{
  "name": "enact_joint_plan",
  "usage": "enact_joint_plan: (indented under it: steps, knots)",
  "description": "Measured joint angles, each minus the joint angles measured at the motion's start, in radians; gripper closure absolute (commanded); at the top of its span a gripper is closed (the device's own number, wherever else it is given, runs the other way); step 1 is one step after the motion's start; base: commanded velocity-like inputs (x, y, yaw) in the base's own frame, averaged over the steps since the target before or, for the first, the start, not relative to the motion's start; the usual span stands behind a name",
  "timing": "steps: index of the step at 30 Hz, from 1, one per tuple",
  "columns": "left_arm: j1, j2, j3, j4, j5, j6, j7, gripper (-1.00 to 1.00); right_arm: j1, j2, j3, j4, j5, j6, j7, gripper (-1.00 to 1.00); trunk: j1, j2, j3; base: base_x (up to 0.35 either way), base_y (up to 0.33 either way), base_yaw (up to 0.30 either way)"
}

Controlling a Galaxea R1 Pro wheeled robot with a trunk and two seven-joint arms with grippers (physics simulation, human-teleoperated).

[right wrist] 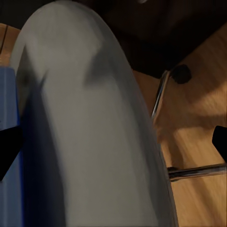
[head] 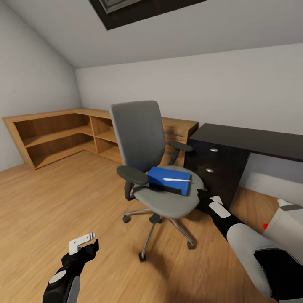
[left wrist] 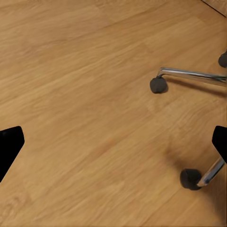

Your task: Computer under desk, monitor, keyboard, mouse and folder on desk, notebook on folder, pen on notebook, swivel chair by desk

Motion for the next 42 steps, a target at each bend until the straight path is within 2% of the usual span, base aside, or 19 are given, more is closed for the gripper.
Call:
enact_joint_plan:
  steps: [10, 16, 24, 32, 42]
  knots:
    - [0.000, -0.001, -0.003, 0.000, 0.000, 0.000, -0.002, -1.00, 0.000, -0.016, -0.001, 0.000, -0.001, 0.000, 0.003, -1.00, 0.000, 0.000, 0.000, 0.078, 0.000, 0.000]
    - [0.000, -0.002, -0.005, -0.001, 0.000, 0.000, -0.002, -1.00, 0.000, -0.015, 0.000, 0.000, -0.001, 0.000, 0.004, -1.00, 0.000, 0.000, 0.000, 0.045, 0.000, 0.000]
    - [0.000, -0.002, -0.006, 0.000, 0.000, 0.000, -0.001, -1.00, 0.000, -0.015, 0.000, 0.001, 0.000, 0.000, 0.003, -1.00, 0.000, 0.000, 0.000, 0.228, 0.000, 0.000]
    - [0.000, -0.002, -0.006, 0.000, 0.000, 0.000, -0.001, -1.00, 0.000, -0.015, -0.001, 0.001, 0.000, 0.000, 0.003, -1.00, 0.000, 0.000, 0.000, 0.016, 0.000, 0.007]
    - [0.000, -0.001, -0.006, -0.001, 0.000, 0.000, -0.001, -1.00, 0.000, -0.015, 0.000, -0.001, 0.000, 0.000, 0.004, -1.00, 0.000, 0.000, 0.000, 0.000, 0.000, 0.231]
